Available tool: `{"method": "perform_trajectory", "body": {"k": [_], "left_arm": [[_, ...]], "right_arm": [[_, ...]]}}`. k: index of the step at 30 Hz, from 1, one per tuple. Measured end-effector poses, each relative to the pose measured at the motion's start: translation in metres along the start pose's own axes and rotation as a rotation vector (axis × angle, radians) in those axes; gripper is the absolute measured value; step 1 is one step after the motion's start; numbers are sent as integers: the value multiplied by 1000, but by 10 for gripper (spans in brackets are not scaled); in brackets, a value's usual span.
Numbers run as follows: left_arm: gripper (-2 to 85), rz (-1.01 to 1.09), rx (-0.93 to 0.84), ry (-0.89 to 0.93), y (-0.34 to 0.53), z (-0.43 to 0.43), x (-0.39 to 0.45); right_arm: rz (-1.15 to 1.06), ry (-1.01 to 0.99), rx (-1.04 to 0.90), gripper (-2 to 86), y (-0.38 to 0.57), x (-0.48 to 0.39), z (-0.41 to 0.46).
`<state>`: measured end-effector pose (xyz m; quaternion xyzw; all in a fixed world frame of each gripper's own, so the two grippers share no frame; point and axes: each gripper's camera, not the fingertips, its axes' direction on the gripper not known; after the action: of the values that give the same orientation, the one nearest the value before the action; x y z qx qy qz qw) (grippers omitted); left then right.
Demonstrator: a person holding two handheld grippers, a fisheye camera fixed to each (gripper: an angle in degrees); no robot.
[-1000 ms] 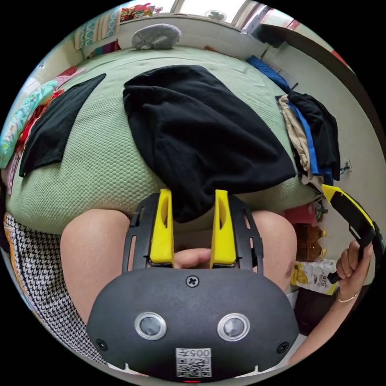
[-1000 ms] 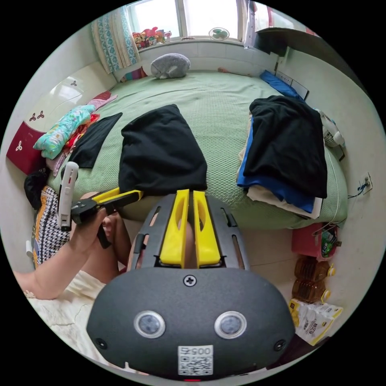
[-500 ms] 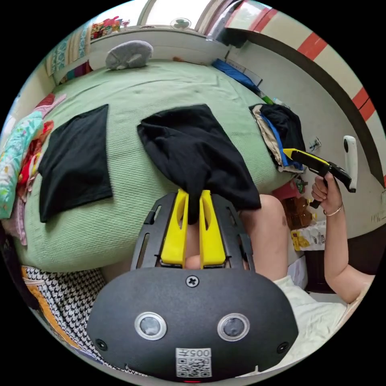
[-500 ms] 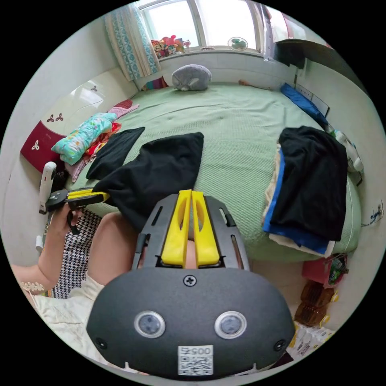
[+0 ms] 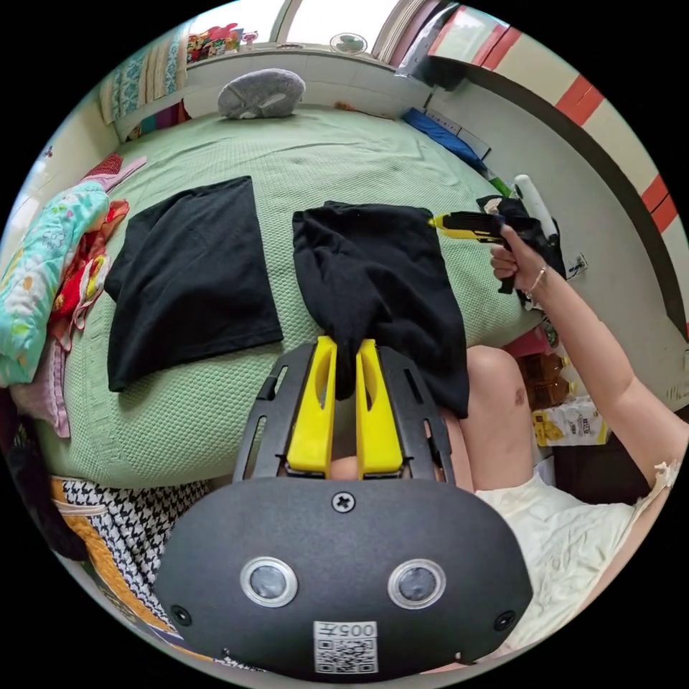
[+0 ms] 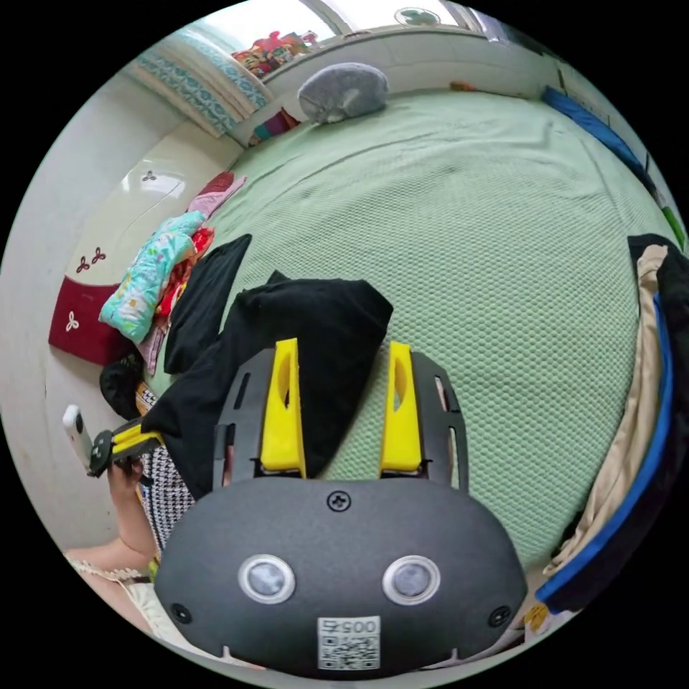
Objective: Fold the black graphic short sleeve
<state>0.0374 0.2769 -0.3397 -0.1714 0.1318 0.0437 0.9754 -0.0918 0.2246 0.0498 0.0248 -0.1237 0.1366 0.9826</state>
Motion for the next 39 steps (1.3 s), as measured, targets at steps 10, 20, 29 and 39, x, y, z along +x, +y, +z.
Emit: {"method": "perform_trajectory", "body": {"k": [10, 20, 29, 39], "left_arm": [[54, -31, 16, 83, 8, -25, -43], [52, 3, 166, 20, 24, -130, -78], [53, -95, 286, -135, 40, -228, -148], [63, -395, -89, -279, 9, -74, -298]], "right_arm": [[-53, 117, 1, 17, -4, -44, 47], [-290, 99, 224, 1, -1, -154, -53], [-437, -32, 276, 6, -69, -293, -50], [-376, -164, -15, 69, -91, -337, 105]]}}
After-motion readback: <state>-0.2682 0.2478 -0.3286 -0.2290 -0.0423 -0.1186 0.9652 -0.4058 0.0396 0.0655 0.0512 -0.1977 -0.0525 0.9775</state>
